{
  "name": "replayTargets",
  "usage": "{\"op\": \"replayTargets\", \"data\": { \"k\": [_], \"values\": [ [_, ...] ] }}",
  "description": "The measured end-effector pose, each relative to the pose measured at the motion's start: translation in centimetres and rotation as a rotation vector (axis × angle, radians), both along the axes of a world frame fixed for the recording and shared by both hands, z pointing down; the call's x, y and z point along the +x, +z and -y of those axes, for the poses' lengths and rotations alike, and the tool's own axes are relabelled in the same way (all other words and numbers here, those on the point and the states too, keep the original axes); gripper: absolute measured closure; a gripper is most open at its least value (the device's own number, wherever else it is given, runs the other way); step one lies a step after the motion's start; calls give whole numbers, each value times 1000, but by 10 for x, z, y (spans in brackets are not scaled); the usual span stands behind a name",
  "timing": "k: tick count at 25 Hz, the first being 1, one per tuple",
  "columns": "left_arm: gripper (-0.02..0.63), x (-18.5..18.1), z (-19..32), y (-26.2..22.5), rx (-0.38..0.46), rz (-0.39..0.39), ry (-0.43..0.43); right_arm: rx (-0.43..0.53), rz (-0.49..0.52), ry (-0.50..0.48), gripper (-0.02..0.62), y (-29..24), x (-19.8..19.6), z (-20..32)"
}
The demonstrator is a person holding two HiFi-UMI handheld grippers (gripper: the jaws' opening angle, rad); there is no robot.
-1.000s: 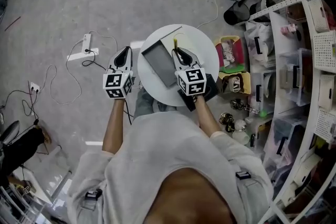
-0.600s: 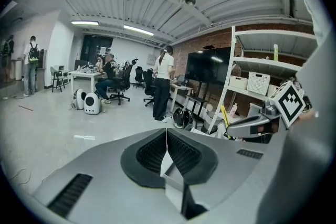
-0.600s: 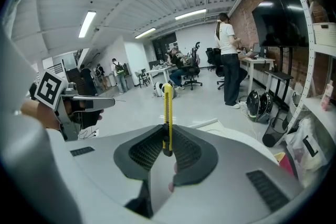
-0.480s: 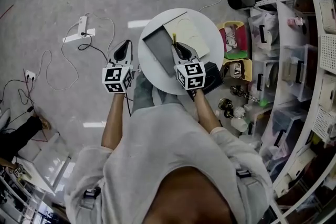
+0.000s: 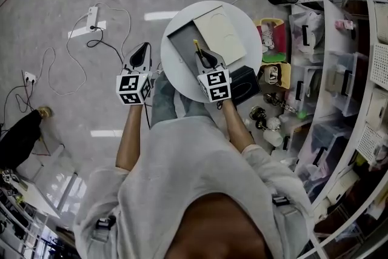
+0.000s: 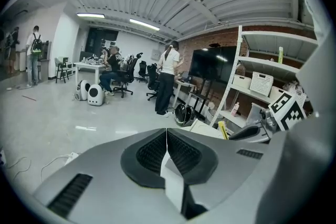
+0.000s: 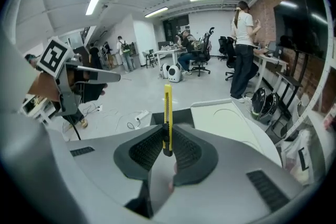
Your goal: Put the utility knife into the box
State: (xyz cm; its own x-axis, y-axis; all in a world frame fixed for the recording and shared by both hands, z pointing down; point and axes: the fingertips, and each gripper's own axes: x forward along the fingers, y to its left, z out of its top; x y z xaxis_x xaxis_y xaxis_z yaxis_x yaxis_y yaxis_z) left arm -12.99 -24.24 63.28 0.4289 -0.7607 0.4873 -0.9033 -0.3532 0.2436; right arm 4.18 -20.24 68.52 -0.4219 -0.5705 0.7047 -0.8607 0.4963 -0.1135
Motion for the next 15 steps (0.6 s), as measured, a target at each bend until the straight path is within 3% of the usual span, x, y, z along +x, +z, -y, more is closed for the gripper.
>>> {"op": "replayTargets", "data": {
  "k": [5,15],
  "values": [
    [586,-6,-2,0,1,-4,-9,-32,-64,-94,525,13,-15,-7],
    [585,-17,-8,4,-5,-7,-30,-106,-104,-126,525,49,-27,-4]
  ]
}}
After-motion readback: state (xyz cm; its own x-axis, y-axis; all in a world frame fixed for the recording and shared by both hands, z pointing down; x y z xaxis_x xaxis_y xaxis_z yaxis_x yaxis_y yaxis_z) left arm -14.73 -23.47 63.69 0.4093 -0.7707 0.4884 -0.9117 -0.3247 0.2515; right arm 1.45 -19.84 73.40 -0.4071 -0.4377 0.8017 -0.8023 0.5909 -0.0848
